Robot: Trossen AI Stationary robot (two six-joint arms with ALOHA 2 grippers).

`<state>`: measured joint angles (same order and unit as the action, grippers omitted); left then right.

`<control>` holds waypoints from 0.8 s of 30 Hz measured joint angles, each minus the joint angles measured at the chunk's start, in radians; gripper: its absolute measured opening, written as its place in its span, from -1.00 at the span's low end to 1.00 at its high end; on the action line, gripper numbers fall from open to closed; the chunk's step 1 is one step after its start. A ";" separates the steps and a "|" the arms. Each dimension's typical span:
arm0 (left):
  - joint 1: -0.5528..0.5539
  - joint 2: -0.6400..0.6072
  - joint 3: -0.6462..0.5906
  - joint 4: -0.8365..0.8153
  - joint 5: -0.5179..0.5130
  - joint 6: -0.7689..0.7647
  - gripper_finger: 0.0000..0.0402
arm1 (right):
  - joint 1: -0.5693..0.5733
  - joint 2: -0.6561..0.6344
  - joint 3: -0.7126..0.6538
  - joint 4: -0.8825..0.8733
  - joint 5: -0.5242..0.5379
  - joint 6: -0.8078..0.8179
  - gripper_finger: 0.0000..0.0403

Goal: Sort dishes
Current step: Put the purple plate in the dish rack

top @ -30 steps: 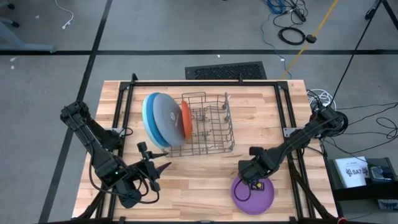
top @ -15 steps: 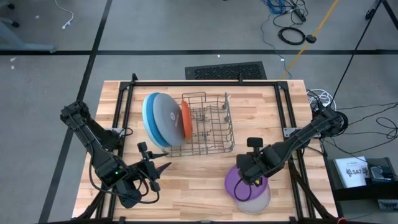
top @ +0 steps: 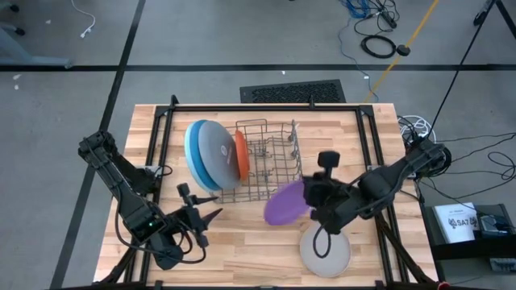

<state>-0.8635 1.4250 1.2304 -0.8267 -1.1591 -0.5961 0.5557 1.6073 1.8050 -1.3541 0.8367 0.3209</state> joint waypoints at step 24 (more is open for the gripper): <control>0.384 -0.211 0.003 0.826 0.090 0.561 -0.17 | -0.123 -0.001 -0.249 0.259 0.733 0.220 -0.99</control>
<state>-0.4791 1.2136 1.2331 -0.0008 -1.0695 -0.0354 0.4327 1.6066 1.5565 -1.0953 1.5697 0.5406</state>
